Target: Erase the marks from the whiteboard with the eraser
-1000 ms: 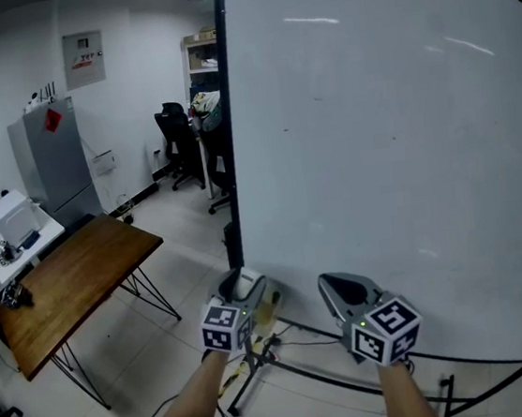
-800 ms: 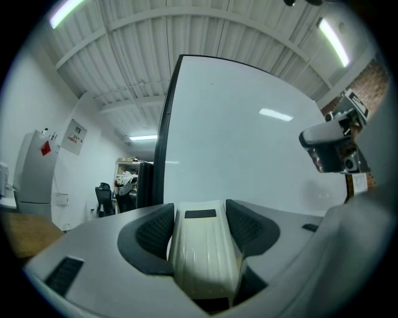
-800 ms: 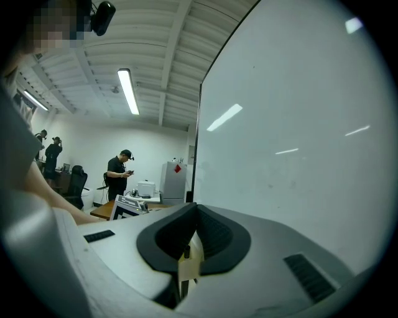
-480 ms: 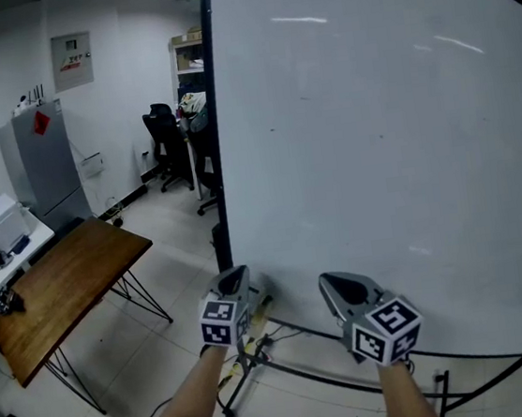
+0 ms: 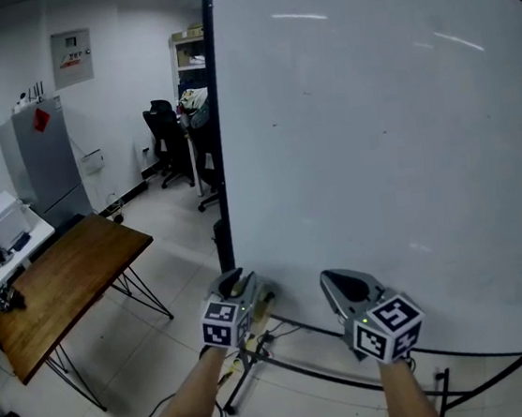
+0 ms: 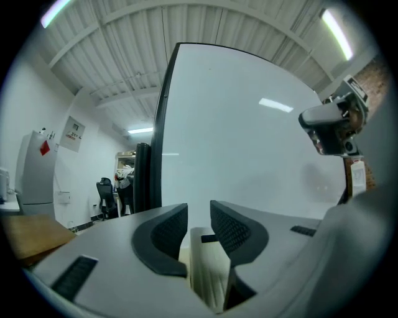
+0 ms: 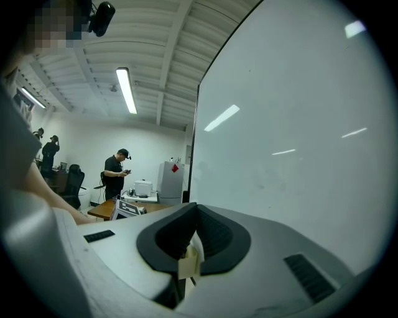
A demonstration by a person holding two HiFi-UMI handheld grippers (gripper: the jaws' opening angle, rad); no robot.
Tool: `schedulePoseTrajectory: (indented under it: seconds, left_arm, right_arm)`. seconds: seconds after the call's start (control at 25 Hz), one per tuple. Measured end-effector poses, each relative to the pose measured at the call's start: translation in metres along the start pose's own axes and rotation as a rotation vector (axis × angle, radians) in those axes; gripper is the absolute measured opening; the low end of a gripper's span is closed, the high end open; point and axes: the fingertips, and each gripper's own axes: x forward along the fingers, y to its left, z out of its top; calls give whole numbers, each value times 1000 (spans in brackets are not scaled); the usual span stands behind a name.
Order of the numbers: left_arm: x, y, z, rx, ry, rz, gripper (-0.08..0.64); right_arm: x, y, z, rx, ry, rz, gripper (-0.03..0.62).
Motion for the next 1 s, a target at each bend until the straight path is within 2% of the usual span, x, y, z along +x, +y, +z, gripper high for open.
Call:
schedulePoseTrajectory:
  seconds: [0.12, 0.32, 0.52, 0.64, 0.92, 1.0]
  left_arm:
    - [-1, -8, -4, 17, 11, -25, 165]
    - [0, -18, -13, 54, 79, -56, 229]
    - [10, -15, -20, 104, 177, -49, 238]
    - [14, -15, -24, 101, 227, -58, 238]
    - [14, -12, -25, 62, 260, -40, 238]
    - [14, -12, -26, 55, 269, -31, 260]
  right_arm:
    - [2, 1, 0, 0, 0, 7, -3]
    - [4, 3, 0, 1, -1, 14, -3]
    - [2, 2, 0, 1, -4, 12, -3]
    - [-2, 0, 1, 2, -7, 6, -3]
    - [-4, -3, 3, 5, -11, 1, -3]
    - [-4, -3, 2, 8, -11, 3, -3]
